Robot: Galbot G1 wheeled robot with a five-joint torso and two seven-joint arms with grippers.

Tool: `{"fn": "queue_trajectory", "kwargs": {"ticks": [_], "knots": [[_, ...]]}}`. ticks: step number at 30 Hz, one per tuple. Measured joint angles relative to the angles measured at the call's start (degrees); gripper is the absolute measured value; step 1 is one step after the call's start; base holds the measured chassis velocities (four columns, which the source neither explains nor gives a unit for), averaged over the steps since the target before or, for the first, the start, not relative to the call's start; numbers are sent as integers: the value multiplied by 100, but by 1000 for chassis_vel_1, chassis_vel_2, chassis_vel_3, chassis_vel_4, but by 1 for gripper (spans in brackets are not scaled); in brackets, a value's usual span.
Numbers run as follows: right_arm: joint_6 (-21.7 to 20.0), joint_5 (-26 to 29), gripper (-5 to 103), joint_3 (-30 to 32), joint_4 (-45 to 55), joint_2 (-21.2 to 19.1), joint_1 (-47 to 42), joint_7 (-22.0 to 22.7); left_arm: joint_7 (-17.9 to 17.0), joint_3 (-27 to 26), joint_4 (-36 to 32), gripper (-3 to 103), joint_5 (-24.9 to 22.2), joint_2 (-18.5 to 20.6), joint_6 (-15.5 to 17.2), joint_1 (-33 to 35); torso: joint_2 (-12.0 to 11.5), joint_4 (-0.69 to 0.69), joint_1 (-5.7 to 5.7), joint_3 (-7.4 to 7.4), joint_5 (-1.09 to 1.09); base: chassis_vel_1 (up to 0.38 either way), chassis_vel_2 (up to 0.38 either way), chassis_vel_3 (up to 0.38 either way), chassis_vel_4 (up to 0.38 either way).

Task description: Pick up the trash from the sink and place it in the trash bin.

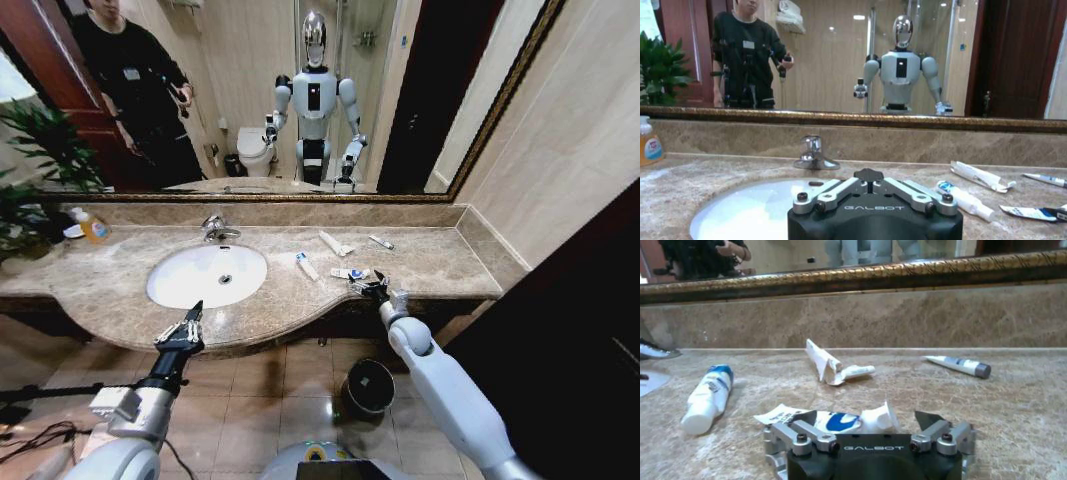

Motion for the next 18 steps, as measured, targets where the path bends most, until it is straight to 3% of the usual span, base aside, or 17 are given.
{"fn": "queue_trajectory", "kwargs": {"ticks": [2, 5, 6, 7, 8, 9, 11, 13, 15, 17, 18], "knots": [[9, 47, 88, 7, -37, -10, 7, 0, 0, 0, 0, 0, 0, 0, 0, 0, 0, 0, 0, 0, 0, 0, 0, 0, 0], [17, 51, 88, 8, -48, -15, 3, 0, 0, 0, 0, 0, 0, 0, 0, 0, 0, 0, 0, 0, 0, 0, 0, 0, 0], [22, 51, 77, 12, -53, -16, -1, 0, 0, 0, 0, 0, 0, 0, 0, 0, 0, 0, 0, 0, 0, 0, 0, 0, 0], [25, 51, 77, 15, -54, -17, -2, 0, 0, 0, 0, 0, 0, 0, 0, 0, 0, 0, 0, 0, 0, 0, 0, 0, 0], [32, 51, 66, 17, -54, -20, -4, 0, 0, 0, 0, 0, 0, 0, 0, 0, 0, 0, 0, -1, 0, 0, 0, 0, 0], [32, 51, 66, 17, -54, -20, -4, 0, 0, 0, 0, 0, 0, 0, 0, 0, 0, 0, 0, -1, 0, 0, 0, 0, 0], [47, 51, 55, 22, -54, -39, -13, -4, 0, 0, 0, 0, 0, 0, 0, 0, 0, 0, 0, -1, 0, 0, 0, 0, 0], [54, 57, 55, 23, -54, -43, -16, -6, 0, 0, 0, 0, 0, 0, 0, 0, 0, 0, 0, -1, 0, 0, 0, 0, 0], [70, 130, 39, 35, -35, -60, -34, -9, 0, 0, 0, 0, 0, 0, 0, 0, 0, 0, 0, -1, 0, 0, 0, 0, 0], [75, 140, 39, 38, -31, -61, -39, -10, 0, 0, 0, 0, 0, 0, 0, 0, 0, 0, 0, -1, 0, 0, 0, 0, 0], [96, 150, 33, 54, -23, -65, -52, -14, 0, 0, 0, 0, 0, 0, 0, 0, 1, 0, 0, -1, -1, 0, 0, 0, 0]]}}
